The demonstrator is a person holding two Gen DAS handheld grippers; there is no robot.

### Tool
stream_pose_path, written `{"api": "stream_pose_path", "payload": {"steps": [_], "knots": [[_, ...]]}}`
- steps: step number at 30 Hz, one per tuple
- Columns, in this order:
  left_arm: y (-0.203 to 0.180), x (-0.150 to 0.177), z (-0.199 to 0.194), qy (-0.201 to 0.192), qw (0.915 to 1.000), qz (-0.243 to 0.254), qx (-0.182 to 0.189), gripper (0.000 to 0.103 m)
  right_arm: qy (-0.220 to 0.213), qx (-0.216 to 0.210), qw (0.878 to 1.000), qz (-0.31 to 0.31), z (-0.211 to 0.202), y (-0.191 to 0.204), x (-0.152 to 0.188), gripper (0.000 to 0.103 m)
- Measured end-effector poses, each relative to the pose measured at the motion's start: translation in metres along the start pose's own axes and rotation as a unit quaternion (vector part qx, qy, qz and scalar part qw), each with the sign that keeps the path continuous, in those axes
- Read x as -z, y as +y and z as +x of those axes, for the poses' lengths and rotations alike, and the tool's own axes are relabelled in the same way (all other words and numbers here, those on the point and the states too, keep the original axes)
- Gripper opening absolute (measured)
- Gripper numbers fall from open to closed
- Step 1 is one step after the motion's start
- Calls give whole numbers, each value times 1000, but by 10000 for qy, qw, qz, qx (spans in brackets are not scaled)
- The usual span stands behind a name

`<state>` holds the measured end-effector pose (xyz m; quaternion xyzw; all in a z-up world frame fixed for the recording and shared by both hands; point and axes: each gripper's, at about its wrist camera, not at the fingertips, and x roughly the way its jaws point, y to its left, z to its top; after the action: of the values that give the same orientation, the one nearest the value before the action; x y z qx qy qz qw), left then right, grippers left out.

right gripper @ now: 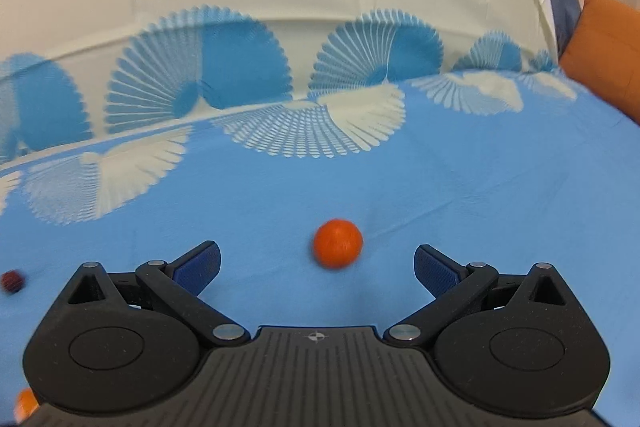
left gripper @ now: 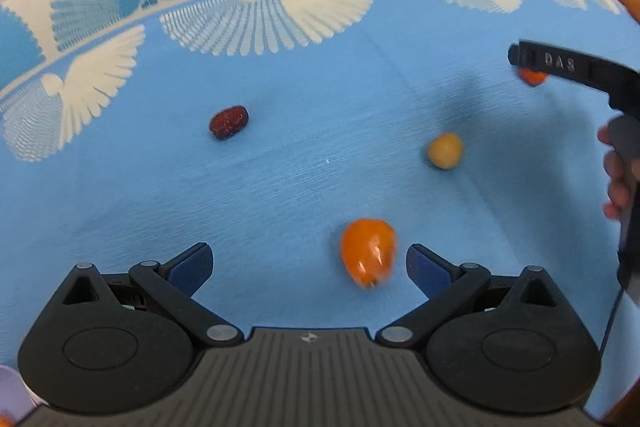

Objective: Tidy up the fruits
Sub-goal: 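Grasp the wrapped orange fruit with the left tool while the right tool grasps a mandarin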

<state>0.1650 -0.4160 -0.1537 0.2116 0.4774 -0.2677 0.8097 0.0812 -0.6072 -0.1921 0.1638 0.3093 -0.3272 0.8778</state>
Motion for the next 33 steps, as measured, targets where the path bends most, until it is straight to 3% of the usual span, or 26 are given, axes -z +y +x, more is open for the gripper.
{"api": "stream_pose_path", "payload": {"steps": [5, 6, 8, 15, 16, 18, 19, 20, 21, 24, 27, 33], "knots": [[5, 0, 34, 305, 9994, 110, 133, 103, 476, 167, 9987, -8, 66, -3, 7, 102], [8, 1, 33, 259, 9995, 14, 183, 103, 175, 161, 9996, 130, 62, -5, 12, 102], [10, 3, 33, 202, 9996, 28, 216, 103, 21, 212, 9998, 14, 60, -2, 19, 102], [10, 7, 31, 102, 9997, 46, 232, 101, 5, 190, 9998, 60, 60, -3, 19, 102], [8, 8, 27, 74, 9996, 65, 279, 95, 7, 195, 9998, 55, 60, -3, 20, 102], [3, 7, 19, -99, 9989, 192, 425, 69, 15, 209, 9998, 41, 59, -4, 19, 102], [2, 7, 13, -177, 9983, 285, 477, 33, 32, 200, 9998, 5, 56, -4, 17, 91], [0, 7, 8, -181, 9984, 334, 426, 35, -31, 136, 9999, -5, 51, -2, 17, 48], [2, 7, 4, -188, 9985, 291, 436, 35, -75, 153, 9998, -55, 46, 1, 15, 35], [12, 13, -14, -142, 9982, 118, 570, 35, 83, -16, 9999, -82, 33, 8, 10, 35], [33, 28, -47, -196, 9987, -24, 476, 35, 53, 13, 9999, -162, 5, 14, 11, 35], [80, 81, -117, 38, 9994, -190, 270, 35, -111, -466, 9985, -268, -103, 38, 28, 35]]}}
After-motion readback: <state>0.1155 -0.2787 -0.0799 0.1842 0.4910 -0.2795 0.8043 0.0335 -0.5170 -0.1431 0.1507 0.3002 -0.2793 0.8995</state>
